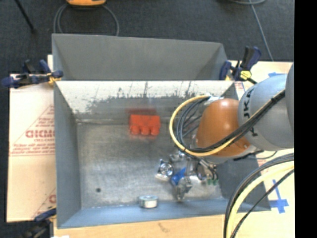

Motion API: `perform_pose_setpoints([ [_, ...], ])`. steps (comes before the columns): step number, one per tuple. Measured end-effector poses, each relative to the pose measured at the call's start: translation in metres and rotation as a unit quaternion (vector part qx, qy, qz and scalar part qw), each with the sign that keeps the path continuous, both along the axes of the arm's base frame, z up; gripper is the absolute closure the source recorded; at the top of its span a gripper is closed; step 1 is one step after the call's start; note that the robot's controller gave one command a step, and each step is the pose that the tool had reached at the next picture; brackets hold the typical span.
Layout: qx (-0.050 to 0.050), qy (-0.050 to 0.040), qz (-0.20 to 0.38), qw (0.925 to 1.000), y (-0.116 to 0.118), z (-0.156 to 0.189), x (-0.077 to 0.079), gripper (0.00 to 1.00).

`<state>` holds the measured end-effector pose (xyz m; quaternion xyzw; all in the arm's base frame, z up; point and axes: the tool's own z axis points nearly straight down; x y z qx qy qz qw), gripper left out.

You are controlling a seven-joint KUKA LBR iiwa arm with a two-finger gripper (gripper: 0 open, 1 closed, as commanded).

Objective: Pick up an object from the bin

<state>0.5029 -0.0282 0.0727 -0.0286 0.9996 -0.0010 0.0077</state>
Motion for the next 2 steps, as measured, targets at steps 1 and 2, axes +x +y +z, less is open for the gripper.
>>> perform_pose_setpoints([
  [1, 0.000, 0.0030, 0.000, 1.0000, 0.000, 0.001, 0.000, 1.00],
  [2, -0.001, 0.0015, 0.142, 0.9899, 0.030, 0.165, 0.041, 1.00],
])
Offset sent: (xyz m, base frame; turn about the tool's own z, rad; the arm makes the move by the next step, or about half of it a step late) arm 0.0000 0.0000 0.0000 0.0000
